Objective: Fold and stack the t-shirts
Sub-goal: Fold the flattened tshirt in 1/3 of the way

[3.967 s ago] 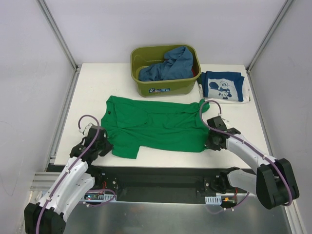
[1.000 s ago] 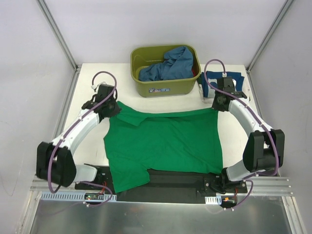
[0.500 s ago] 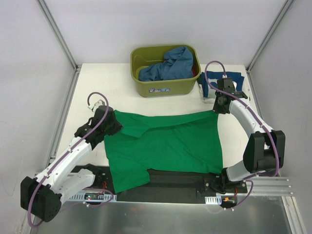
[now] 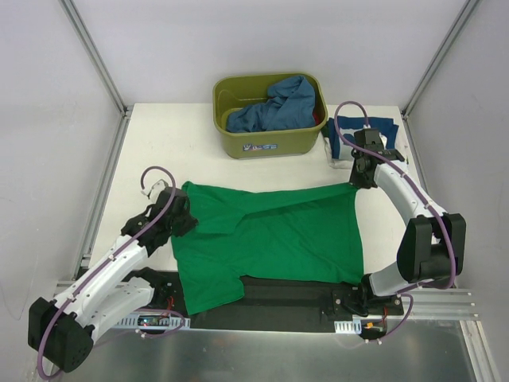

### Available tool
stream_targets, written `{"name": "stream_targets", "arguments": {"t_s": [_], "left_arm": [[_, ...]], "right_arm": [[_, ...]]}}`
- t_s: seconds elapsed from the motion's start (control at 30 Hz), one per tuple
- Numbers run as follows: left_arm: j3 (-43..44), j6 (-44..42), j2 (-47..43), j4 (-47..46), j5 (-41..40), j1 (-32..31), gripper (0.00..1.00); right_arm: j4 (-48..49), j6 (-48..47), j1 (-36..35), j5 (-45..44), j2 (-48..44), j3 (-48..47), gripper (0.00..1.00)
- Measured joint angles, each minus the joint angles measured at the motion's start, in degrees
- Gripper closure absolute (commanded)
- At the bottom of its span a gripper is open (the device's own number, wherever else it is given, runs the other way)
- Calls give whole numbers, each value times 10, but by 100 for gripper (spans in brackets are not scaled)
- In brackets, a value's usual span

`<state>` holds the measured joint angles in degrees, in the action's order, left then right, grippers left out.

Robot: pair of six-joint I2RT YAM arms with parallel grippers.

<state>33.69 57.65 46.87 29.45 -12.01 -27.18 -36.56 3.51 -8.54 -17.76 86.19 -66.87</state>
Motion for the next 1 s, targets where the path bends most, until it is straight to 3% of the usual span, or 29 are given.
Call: {"name": "stream_targets", "arguments": {"t_s": [0.1, 0.17, 0.23, 0.27, 0.3, 0.4, 0.47, 0.5, 0.6, 0.7, 1.0], "left_arm": [[-20, 3, 0, 5, 4, 0, 91], [-32, 4, 0, 8, 10, 0, 74], [-44, 5, -1, 13, 13, 0, 61], [-48, 7, -2, 15, 14, 0, 48], [-54, 7, -3, 18, 15, 0, 44], [-63, 7, -12, 31, 24, 0, 27], [-63, 3, -23, 39, 30, 0, 21], [-63, 0, -31, 40, 30, 0, 12], [-52, -11, -41, 43, 29, 0, 1], [-16, -24, -19, 46, 23, 0, 1], [118, -95, 226, -47, 57, 20, 1]], "right_arm": [[-11, 1, 0, 0, 0, 0, 90], [-12, 3, 0, 0, -1, 7, 85], [-14, 7, 0, -1, -4, 27, 66], [-17, 9, 0, -3, -5, 38, 55], [-21, 13, 1, -5, -6, 49, 38], [-37, 16, 1, -14, -6, 73, 18], [-47, 21, 1, -18, -6, 76, 7], [-49, 20, 0, -19, -7, 76, 3], [-49, 18, -5, -12, -22, 76, 3], [-36, 16, -20, 21, -45, 76, 3], [49, 16, -40, 166, -21, 75, 3]]}}
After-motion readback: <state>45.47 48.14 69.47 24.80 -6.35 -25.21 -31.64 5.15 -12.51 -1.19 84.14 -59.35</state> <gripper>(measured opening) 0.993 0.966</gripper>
